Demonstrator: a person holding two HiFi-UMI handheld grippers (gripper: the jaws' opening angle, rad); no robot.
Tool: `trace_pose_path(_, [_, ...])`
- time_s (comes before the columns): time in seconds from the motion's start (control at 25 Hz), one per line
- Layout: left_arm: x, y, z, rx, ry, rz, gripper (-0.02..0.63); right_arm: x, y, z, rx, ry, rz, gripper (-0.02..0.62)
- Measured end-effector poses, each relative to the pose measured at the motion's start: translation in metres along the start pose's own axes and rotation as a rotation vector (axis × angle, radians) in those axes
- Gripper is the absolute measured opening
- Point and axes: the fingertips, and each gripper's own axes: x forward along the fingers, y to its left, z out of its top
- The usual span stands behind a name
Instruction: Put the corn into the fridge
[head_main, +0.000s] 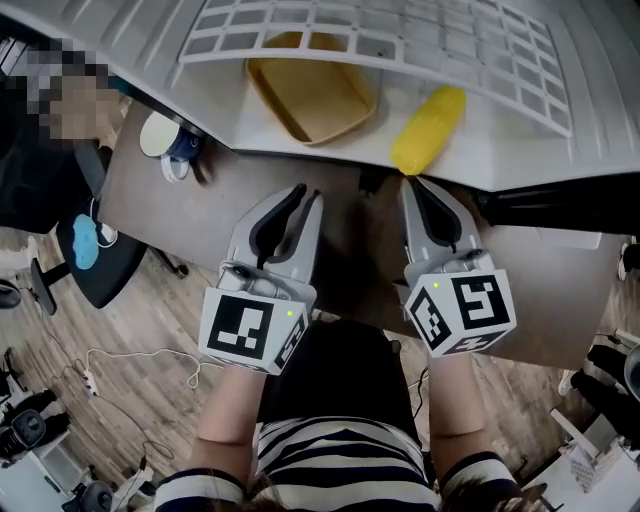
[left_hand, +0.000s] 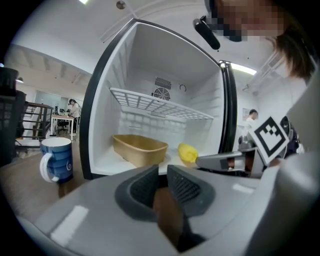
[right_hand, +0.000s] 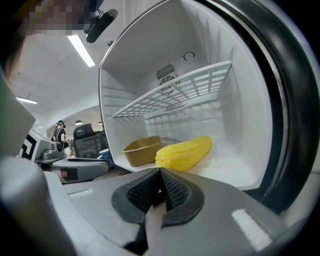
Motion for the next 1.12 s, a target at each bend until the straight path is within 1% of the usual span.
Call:
trace_pose_path(0.28, [0.003,-0.004,-0.002,0.002,0.008,0.001,0.000,0.004,-0.022,0.005,-0.008,-0.012,-0.041,-0.009])
trace_pose_path(0.56, [0.001,0.011,-0.005,0.000,0.011,0.008,0.000,0.015,-0.022,0.006,-0.041,-0.012,-0.066,-0.009])
trace_pose_path(1.12, [-0.002,0.018,-0.009,0.004,0.023,0.006,0.000,0.024,-0.039,0.008,-0.076,-0.013,-0.139,-0.009])
